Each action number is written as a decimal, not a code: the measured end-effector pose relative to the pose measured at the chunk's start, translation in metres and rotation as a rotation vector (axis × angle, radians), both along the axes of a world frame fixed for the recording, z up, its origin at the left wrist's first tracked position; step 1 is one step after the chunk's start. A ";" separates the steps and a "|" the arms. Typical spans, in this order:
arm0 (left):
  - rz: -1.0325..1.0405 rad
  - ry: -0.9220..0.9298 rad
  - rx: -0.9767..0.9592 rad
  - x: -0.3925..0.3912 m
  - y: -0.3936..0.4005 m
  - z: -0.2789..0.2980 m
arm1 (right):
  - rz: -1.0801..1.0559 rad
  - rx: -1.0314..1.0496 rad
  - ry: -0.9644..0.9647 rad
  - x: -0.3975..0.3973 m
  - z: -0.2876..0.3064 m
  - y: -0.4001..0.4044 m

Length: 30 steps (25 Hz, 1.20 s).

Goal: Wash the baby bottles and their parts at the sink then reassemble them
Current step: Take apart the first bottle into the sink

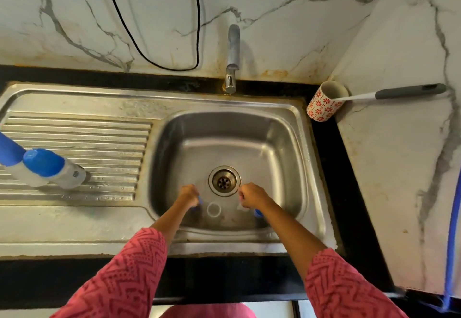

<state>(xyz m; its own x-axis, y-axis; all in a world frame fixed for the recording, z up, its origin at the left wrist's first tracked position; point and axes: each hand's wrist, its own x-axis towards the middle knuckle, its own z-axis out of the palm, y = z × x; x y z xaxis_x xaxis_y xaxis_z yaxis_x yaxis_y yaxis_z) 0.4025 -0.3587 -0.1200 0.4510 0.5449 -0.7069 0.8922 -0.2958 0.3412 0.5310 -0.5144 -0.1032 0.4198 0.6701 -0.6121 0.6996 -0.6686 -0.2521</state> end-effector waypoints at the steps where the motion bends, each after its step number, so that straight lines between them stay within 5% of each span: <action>1: -0.024 0.029 0.005 0.002 -0.002 -0.004 | 0.031 -0.011 -0.020 0.000 -0.009 -0.001; 6: -0.170 0.188 0.025 0.006 -0.001 -0.018 | 0.179 -0.121 0.064 0.002 -0.039 -0.002; 11: -0.119 0.151 0.109 0.011 0.008 -0.022 | 0.199 -0.136 0.080 0.004 -0.046 0.001; 30: -0.090 0.002 0.051 0.034 0.021 0.014 | -0.359 0.195 0.019 0.054 0.018 0.006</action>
